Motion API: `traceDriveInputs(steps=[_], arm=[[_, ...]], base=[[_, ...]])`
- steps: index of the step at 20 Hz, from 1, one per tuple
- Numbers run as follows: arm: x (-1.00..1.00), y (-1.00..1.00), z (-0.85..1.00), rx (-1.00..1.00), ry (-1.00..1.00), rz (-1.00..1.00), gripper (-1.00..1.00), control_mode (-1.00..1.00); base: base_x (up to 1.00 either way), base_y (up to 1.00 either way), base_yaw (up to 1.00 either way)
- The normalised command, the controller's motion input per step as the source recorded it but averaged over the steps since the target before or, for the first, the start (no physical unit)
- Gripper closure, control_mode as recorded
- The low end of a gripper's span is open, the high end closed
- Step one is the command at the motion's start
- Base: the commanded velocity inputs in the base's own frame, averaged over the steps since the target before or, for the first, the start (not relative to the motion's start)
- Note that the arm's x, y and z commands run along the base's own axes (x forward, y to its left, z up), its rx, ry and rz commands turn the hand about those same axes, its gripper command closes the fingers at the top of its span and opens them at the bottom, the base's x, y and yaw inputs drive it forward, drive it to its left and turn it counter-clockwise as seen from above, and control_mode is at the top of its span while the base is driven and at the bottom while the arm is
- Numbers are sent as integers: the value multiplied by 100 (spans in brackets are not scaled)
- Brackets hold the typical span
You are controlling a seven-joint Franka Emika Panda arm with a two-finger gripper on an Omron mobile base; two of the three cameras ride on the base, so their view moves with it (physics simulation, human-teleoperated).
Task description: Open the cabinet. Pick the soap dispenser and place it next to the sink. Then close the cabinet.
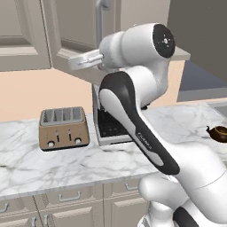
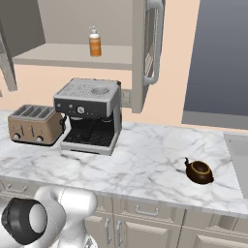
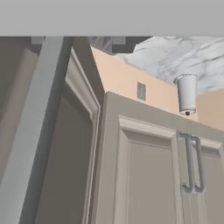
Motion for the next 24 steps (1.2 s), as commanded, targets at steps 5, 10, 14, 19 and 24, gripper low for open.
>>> traceDriveInputs(steps=[5, 10, 14, 19, 24], arm=[[-17, 62, 10, -10, 0, 0, 100, -100], [0, 16, 0, -3, 1, -1, -100, -100], [-22, 0, 0, -1, 0, -2, -100, -100], [-71, -25, 0, 0, 0, -16, -100, -100], [-80, -38, 0, 0, 0, -28, -100, -100]], base=[[0, 0, 0], [0, 0, 0], [0, 0, 0], [0, 0, 0], [0, 0, 0]])
